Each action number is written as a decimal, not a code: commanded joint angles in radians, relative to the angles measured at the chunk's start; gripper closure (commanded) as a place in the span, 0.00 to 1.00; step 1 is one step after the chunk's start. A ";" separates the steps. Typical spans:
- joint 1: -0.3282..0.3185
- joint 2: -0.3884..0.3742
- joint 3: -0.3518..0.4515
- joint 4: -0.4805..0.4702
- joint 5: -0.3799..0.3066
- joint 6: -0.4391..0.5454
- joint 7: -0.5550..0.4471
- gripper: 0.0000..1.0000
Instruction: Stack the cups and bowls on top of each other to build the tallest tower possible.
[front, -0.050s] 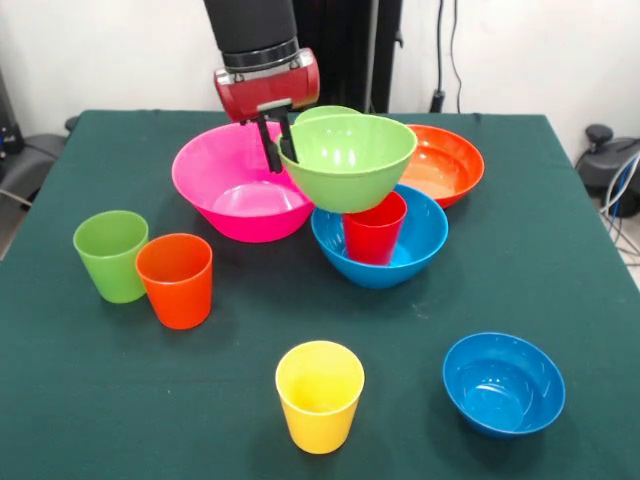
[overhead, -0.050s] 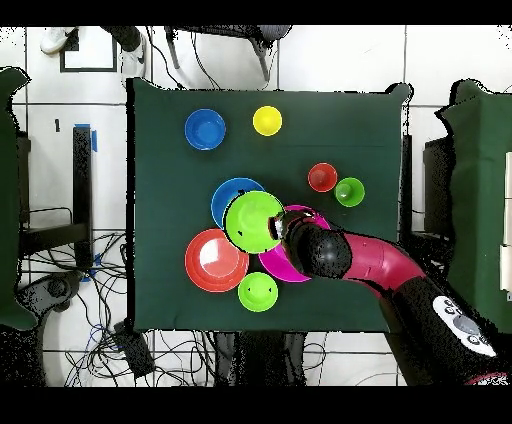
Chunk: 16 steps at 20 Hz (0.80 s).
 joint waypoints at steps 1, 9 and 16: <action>0.000 -0.024 0.099 0.036 0.035 0.086 0.080 1.00; 0.034 -0.060 0.087 -0.003 0.075 0.183 0.088 1.00; 0.055 -0.049 0.068 -0.012 0.078 0.169 0.101 1.00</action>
